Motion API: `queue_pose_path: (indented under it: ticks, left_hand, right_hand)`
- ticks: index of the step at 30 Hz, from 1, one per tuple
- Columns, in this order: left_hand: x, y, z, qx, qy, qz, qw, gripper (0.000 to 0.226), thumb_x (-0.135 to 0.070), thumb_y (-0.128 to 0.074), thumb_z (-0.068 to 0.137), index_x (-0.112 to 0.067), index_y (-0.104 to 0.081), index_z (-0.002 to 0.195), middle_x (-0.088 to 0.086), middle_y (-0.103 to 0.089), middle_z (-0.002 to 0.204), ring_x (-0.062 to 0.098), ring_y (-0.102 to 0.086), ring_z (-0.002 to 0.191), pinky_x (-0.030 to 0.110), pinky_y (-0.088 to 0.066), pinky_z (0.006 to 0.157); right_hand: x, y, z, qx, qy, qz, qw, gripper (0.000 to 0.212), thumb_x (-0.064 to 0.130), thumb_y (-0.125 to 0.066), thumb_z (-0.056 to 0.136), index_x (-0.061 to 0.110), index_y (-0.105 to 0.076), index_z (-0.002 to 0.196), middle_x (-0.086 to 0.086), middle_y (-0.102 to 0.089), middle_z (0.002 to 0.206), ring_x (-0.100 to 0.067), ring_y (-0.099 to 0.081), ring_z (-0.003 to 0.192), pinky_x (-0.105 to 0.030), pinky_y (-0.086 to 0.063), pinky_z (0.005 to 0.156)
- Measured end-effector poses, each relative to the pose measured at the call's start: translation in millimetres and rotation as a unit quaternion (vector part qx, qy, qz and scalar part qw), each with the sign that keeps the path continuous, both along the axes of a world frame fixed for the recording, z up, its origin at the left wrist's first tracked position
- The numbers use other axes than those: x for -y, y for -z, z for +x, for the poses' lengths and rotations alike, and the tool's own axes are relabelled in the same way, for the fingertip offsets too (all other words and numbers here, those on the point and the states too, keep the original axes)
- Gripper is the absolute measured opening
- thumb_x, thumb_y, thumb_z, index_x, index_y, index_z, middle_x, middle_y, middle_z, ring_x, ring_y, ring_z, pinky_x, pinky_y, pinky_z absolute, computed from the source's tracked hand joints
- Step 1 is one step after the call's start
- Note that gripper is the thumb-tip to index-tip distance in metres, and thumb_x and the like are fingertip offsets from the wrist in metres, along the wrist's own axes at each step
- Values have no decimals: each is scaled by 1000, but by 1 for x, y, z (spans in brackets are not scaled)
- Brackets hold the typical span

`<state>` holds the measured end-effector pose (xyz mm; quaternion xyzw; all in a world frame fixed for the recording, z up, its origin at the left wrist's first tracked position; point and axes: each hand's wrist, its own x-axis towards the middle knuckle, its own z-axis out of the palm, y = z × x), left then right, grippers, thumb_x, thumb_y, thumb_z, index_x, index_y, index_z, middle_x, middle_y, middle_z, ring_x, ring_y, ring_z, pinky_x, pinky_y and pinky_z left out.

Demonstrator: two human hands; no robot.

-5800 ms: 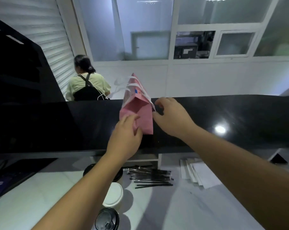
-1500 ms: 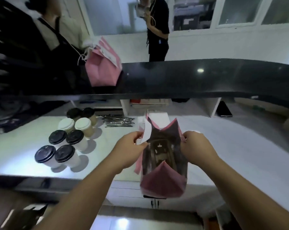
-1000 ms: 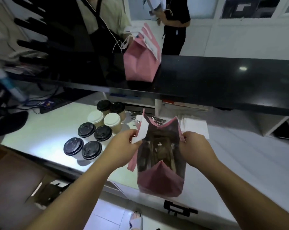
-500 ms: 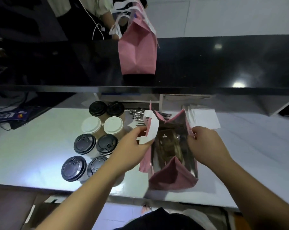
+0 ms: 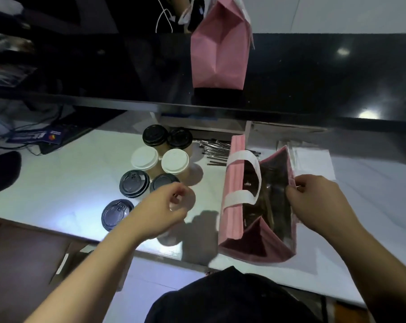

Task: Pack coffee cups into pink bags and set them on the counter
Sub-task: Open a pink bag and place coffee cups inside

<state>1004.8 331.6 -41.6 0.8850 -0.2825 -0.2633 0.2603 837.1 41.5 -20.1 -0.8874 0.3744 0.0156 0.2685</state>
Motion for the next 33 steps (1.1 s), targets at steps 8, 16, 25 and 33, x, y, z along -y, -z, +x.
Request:
queue_pose_path:
  ticks: [8,16,25,33]
  left_hand:
    - [-44,56,-9,211,-49,248,944,76,-62,-68,79,-18,-53,139,2,-58,136,29,-55,122,40,-50,95]
    - [-39,22,-21,195,-54,290,935,66,-59,-66,80,-24,-49,133,0,-59,129,29,-58,116,40,-52,90]
    - [10,-166,-47,292,-19,-67,954,87,-74,-62,66,-44,-40,145,-27,-40,132,1,-46,116,19,-39,88]
    - [134,-147,-62,304,250,21,919,77,-57,-76,78,-35,-41,144,-9,-47,136,16,-49,121,33,-48,95]
  right_hand:
    - [-4,-3,3,8,-14,11,1000,29,37,-56,98,27,-65,72,11,-69,64,-13,-66,55,-26,-51,47]
    - [-10,-5,3,6,-9,19,1000,26,36,-56,99,24,-69,80,12,-68,67,-10,-63,53,-19,-41,43]
    - [-8,-8,-1,8,-10,43,999,31,44,-55,99,24,-71,82,9,-71,70,-13,-66,57,-28,-53,51]
    - [-3,-11,-15,8,-37,39,999,32,41,-56,99,26,-60,71,5,-64,55,-7,-59,48,-24,-36,44]
